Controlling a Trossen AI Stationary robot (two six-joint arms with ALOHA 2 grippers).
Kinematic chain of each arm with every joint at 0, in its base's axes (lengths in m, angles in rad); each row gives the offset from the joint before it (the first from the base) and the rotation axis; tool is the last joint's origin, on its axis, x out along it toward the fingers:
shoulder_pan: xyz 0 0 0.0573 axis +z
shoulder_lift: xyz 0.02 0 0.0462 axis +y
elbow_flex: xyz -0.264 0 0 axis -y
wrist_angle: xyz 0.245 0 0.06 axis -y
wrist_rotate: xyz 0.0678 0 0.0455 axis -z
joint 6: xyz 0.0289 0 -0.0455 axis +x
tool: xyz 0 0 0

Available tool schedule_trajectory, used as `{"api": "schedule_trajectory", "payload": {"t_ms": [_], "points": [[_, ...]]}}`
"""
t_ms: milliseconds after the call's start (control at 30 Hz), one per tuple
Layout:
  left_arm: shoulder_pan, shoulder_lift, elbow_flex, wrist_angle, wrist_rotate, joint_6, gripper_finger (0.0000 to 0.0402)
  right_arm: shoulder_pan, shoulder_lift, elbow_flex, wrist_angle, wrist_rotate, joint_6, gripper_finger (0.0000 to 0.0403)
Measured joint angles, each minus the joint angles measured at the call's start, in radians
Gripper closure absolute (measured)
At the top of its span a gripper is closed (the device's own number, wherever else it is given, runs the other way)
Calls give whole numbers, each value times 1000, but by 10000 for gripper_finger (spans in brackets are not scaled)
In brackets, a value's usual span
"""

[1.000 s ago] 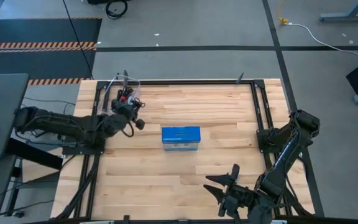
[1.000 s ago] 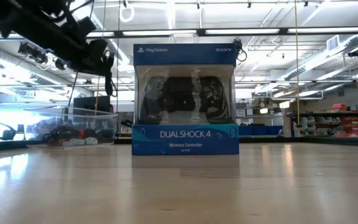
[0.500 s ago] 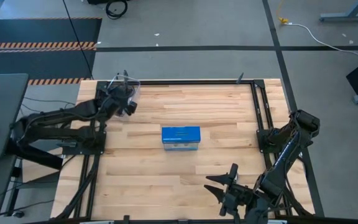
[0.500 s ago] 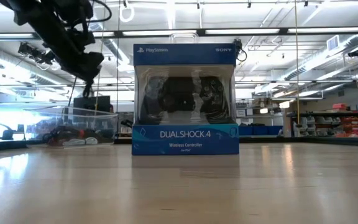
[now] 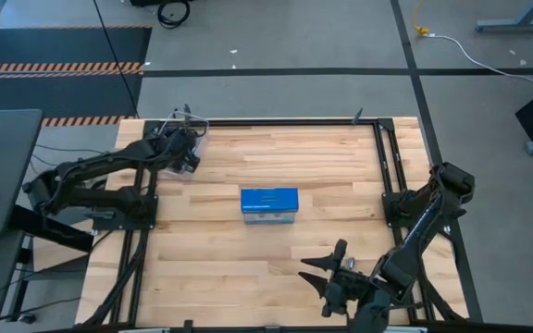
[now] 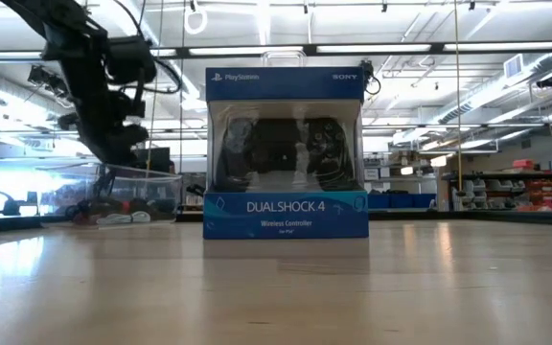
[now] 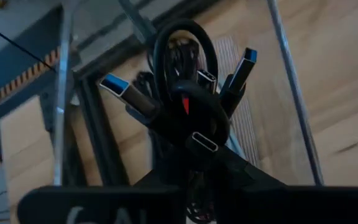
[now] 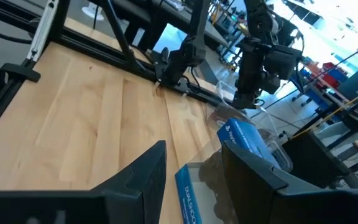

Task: Pick and place USB-C Cables
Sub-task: Put the black charger cable into the transparent bin, then put the white charger cable into the transparent bin

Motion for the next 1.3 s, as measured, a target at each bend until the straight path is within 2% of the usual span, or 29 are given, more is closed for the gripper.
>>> {"api": "schedule_trajectory", "payload": {"t_ms": [100, 233, 400, 567, 833, 1033, 1100, 1167, 1233, 1300], "points": [[-1, 44, 0, 6, 16, 8, 340, -20, 0, 0, -5, -29, 6, 243], [-13, 69, -1, 4, 20, 8, 284, -44, 0, 0, -6, -75, 16, 243], [-21, 57, -1, 5, 13, 3, 211, -75, 0, 0, -16, -144, 48, 243], [-29, 21, -1, 4, 20, 15, 173, -96, 0, 0, -46, -185, 88, 243], [-54, -63, 36, -1, 41, 26, 175, -114, 0, 0, -89, -211, 150, 243], [-123, -126, 93, 10, 176, -1, 190, -114, 0, 0, -186, -241, 204, 243], [-169, -148, 97, 31, 226, -6, 194, -114, 0, 0, -245, -326, 221, 243], [-232, -165, 97, 54, 246, -7, 200, -114, 0, -1, -303, -464, 228, 243], [-305, -176, 97, 72, 242, -4, 205, -114, 1, -1, -338, -588, 269, 243], [-381, -180, 97, 105, 219, 0, 211, -112, 1, -1, -352, -667, 328, 243]]}}
